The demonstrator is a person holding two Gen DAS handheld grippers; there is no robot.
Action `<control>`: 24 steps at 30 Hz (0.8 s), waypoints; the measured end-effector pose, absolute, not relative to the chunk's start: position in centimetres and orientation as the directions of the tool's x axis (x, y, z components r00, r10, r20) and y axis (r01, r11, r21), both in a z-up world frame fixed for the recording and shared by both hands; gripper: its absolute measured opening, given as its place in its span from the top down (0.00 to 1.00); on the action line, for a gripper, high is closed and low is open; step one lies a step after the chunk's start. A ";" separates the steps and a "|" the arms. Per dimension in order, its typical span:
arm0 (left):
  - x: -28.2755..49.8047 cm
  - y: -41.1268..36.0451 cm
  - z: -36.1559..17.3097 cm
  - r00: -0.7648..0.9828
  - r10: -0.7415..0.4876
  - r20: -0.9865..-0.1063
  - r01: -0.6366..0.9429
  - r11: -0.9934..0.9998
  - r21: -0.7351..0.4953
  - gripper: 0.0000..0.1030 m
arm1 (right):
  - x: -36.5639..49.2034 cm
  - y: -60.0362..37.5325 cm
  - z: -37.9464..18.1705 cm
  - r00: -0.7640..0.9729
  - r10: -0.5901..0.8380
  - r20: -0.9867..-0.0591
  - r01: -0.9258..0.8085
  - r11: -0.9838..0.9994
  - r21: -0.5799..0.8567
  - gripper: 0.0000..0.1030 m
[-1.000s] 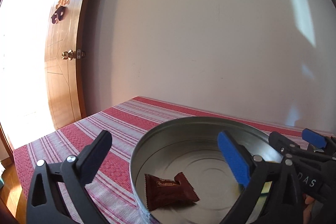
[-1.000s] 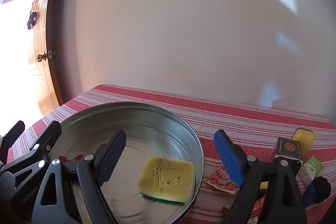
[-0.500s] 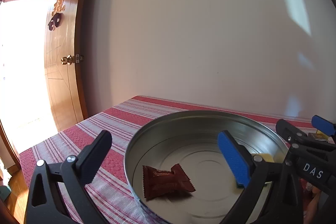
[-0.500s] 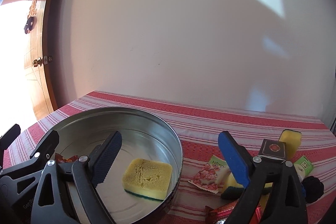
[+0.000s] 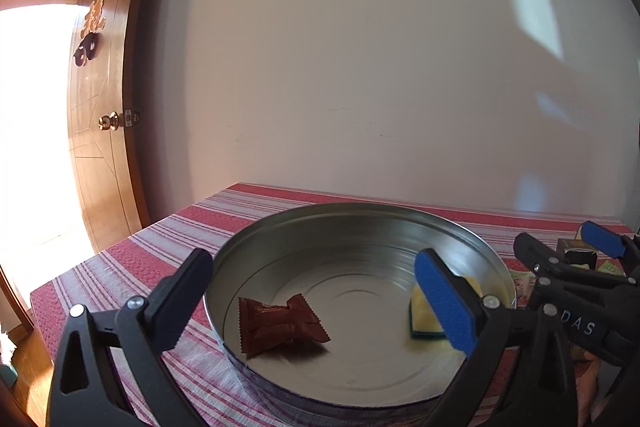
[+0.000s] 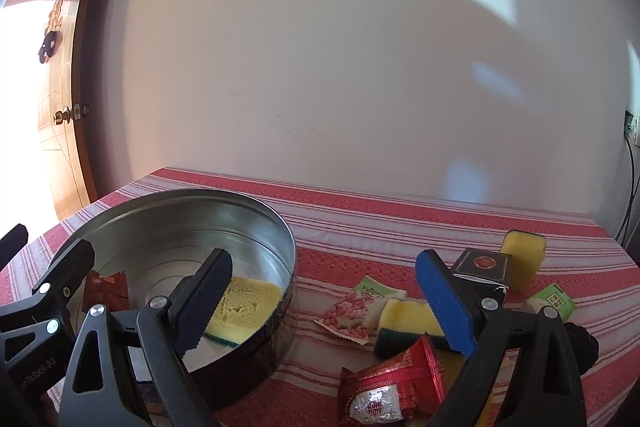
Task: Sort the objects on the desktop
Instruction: 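Withdraw both open tools from the tin back toward the remaining objects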
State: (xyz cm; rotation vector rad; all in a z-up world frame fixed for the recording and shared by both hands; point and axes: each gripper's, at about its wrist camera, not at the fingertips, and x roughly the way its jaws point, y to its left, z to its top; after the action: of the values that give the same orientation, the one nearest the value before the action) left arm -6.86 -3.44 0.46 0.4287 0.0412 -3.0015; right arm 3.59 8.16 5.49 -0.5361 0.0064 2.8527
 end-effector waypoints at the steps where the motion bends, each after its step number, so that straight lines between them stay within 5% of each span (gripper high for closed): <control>1: -6.9 -3.3 0.5 -0.954 -0.102 -0.282 0.109 -0.994 -0.011 0.01 | 3.8 8.4 5.4 -0.903 0.237 -0.358 -0.238 -0.970 -0.041 0.08; 24: -4.9 2.6 0.4 -0.956 0.064 -0.286 -0.069 -0.998 0.009 0.01 | 8.0 13.2 4.9 -0.870 0.349 -0.348 -0.351 -0.934 -0.060 0.08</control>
State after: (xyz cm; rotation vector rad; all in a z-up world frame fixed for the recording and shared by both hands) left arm -4.88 2.61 0.45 0.4628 -0.0298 -3.1755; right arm 7.95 13.21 4.91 -0.5073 0.0077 2.7307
